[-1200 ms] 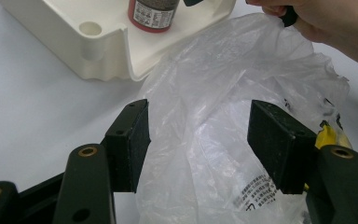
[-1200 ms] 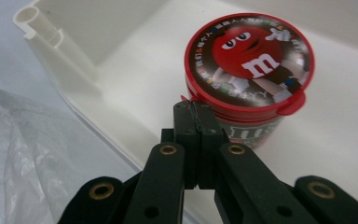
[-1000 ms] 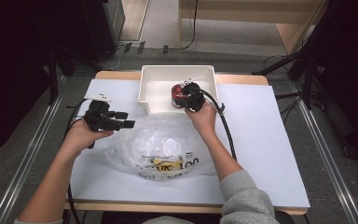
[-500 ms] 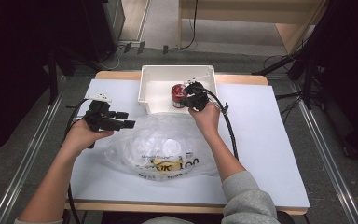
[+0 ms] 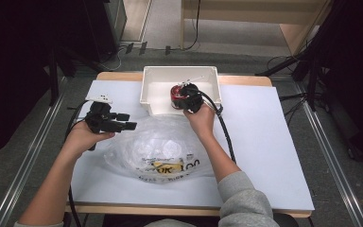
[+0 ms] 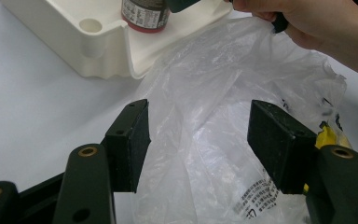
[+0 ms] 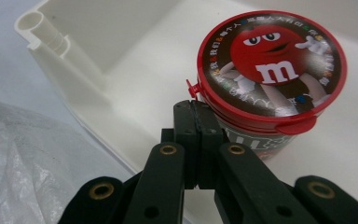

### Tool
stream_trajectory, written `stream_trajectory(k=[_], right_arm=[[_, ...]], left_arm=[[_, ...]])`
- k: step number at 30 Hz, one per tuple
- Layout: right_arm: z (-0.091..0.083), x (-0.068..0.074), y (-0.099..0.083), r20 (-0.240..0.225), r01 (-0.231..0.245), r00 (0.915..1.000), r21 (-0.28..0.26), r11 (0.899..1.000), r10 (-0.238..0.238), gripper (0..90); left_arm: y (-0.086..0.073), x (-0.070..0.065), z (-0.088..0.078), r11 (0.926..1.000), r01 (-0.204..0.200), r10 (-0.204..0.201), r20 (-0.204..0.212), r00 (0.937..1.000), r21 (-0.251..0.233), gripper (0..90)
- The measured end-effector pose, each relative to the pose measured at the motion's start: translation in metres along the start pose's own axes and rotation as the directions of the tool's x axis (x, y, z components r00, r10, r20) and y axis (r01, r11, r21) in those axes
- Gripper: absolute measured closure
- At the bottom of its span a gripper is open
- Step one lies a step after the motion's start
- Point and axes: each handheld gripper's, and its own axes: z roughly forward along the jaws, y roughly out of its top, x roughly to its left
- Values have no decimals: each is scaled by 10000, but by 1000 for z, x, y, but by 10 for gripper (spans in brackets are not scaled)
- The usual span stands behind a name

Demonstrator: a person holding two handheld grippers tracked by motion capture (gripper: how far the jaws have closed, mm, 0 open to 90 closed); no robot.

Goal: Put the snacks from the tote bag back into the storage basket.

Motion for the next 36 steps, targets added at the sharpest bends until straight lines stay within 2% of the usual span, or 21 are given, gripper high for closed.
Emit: stream_trajectory(k=[7,11,19,24,27,36], right_arm=[[-13,-7,-3,37,68,10000,-72,10000,-68,900],[-25,-16,-3,208,-49,9998,-278,9996,55,900],[-34,-29,-2,528,-394,9977,-578,9975,425,900],[-32,-36,-3,689,-576,9957,-531,9969,612,900],[-27,-41,-4,681,-903,9933,-516,9946,937,900],[-19,-43,-6,753,-946,9924,-452,9945,978,900]], left_arm=[[0,0,0,10000,43,-43,-14,10000,-31,398],[0,0,-1,10000,22,-22,-7,10000,-68,399],[0,1,-1,10000,0,0,-53,10000,-72,399],[0,1,-1,10000,3,-4,-48,10000,-96,400],[0,1,-1,9999,-12,12,-33,10000,-103,400],[0,1,-1,10000,-4,3,-56,10000,-69,400]])
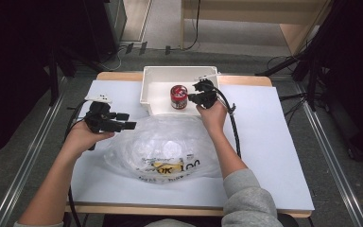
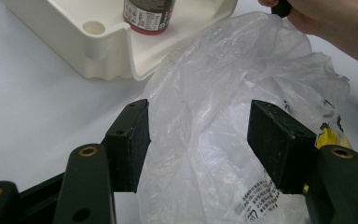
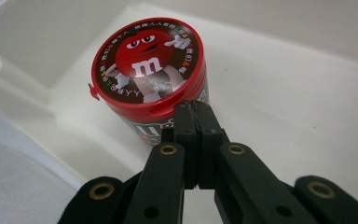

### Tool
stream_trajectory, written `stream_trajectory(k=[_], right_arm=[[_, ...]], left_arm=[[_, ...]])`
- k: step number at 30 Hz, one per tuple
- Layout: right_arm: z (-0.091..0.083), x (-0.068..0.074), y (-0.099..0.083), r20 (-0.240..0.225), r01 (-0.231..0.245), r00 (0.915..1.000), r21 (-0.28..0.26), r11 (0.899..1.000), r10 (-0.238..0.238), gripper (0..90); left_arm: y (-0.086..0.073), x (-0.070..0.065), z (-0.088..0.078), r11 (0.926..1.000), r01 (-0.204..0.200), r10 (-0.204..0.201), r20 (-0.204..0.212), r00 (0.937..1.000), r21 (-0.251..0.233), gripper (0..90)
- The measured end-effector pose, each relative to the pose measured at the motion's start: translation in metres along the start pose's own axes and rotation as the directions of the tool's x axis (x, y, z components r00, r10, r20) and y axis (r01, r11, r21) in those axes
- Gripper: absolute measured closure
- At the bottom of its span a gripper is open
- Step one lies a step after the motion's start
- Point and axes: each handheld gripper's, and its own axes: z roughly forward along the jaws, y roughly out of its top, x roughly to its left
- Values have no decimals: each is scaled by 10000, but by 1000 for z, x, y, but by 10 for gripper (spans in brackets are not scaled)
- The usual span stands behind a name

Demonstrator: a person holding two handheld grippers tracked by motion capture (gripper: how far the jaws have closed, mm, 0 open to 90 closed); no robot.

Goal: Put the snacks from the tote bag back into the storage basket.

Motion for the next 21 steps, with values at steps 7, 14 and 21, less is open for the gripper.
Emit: stream_trajectory(k=[7,14,21], right_arm=[[0,4,0,-96,121,9999,134,9998,-120,900],[3,14,0,-257,457,9986,201,9988,-452,900],[6,20,0,-425,595,9974,244,9979,-584,900]], left_arm=[[0,1,0,10000,47,-47,13,10000,-30,400],[0,0,0,10000,34,-34,29,10000,-18,400],[0,1,0,10000,53,-53,15,10000,-38,400]])
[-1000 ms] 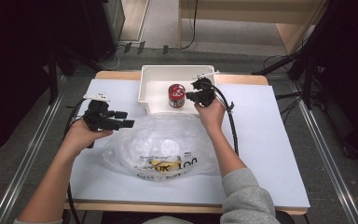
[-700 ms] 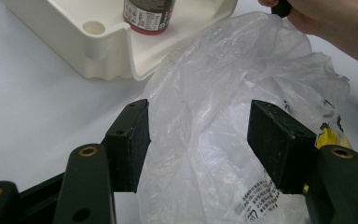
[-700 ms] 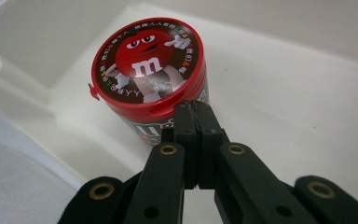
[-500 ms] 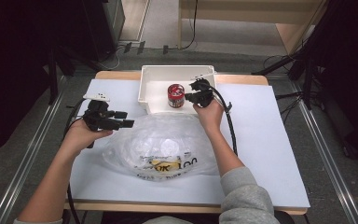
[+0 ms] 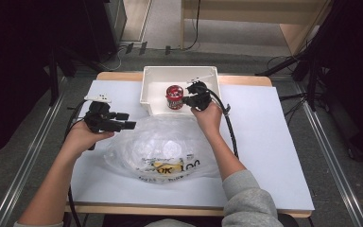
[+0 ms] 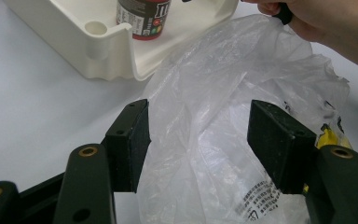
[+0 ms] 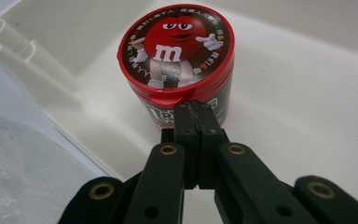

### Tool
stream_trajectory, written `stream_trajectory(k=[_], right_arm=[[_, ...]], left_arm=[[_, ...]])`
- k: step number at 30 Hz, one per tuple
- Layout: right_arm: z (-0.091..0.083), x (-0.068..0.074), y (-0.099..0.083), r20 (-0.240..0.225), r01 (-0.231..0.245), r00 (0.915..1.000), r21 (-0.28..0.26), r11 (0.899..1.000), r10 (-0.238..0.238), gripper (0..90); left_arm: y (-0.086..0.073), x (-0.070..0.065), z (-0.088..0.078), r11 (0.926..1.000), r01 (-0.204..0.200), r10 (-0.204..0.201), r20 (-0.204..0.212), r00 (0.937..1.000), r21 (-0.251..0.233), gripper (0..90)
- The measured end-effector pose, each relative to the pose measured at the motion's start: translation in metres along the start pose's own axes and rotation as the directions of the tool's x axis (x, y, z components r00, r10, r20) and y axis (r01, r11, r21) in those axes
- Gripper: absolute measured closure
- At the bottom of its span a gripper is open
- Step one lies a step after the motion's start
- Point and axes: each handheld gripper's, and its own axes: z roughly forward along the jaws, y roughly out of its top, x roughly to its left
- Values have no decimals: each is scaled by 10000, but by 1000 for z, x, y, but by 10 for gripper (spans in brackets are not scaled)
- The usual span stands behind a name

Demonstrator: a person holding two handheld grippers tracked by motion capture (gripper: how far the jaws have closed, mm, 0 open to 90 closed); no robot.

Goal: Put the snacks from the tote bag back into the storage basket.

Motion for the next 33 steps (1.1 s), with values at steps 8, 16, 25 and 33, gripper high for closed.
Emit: stream_trajectory(k=[8,16,25,33], right_arm=[[4,11,3,-246,211,9995,106,9997,-208,900],[4,11,3,-314,247,9992,159,9996,-242,900],[-4,8,3,-653,73,9979,267,9996,-56,807],[-19,6,6,-878,53,9961,66,10000,-47,659]], left_arm=[[0,0,0,10000,-40,40,7,10000,10,400],[0,1,0,10000,-3,3,5,10000,31,400],[0,1,2,10000,69,-69,7,10000,66,396],[0,2,3,9999,67,-67,-7,10000,143,393]])
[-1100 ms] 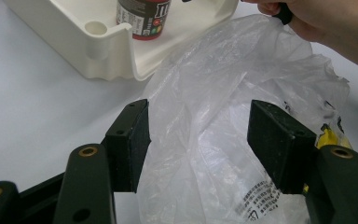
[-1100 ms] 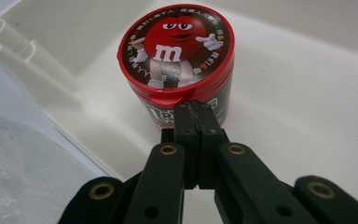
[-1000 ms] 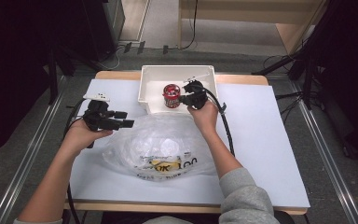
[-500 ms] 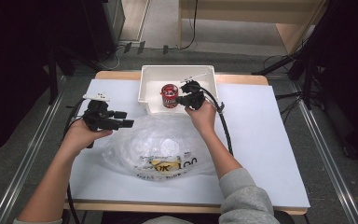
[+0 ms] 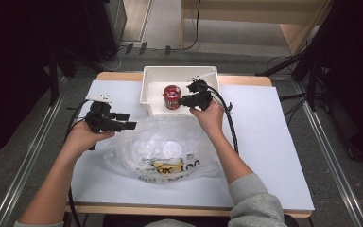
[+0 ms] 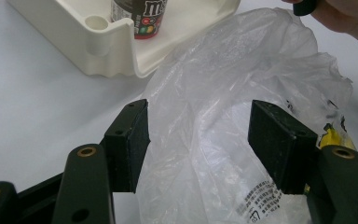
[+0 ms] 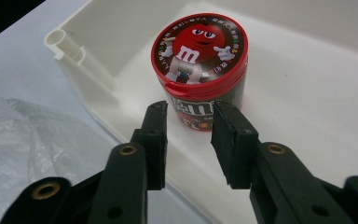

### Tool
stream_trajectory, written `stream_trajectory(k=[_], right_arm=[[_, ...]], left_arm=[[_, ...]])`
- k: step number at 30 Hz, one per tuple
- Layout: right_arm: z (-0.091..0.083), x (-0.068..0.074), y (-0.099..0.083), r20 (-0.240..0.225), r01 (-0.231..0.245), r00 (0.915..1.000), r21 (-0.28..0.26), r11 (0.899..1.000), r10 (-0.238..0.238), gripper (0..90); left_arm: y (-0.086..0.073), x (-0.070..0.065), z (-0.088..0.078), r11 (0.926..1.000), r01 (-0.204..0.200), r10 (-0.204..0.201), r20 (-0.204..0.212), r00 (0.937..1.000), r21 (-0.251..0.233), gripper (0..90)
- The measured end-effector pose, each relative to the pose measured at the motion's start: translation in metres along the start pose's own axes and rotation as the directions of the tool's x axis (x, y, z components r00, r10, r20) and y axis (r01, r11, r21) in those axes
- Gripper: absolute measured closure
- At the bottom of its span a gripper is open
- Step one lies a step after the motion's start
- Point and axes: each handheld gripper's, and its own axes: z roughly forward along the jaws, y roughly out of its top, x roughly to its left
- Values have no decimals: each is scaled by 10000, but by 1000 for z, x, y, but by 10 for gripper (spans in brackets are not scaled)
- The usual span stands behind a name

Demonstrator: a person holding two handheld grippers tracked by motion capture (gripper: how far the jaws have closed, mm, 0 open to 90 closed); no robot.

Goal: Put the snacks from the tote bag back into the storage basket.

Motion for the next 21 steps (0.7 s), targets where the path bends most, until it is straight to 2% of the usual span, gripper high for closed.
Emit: stream_trajectory(k=[3,6,8,17,21], right_arm=[[-5,0,0,-15,73,10000,25,10000,-73,604],[-11,3,-1,200,228,9995,50,9997,-229,549],[-15,4,-1,96,192,9998,13,9998,-192,525],[-31,11,-7,-263,304,9992,-6,9995,-304,484],[-40,17,-11,-23,545,9985,-182,9984,-545,468]], left_arm=[[0,0,1,10000,-18,18,-13,10000,-7,392],[0,-1,1,10000,12,-12,-13,10000,7,392],[0,-1,2,10000,-24,24,-27,10000,12,393],[-2,-2,3,10000,-69,69,-9,10000,43,394],[-3,-3,3,10000,-71,71,-7,10000,6,394]])
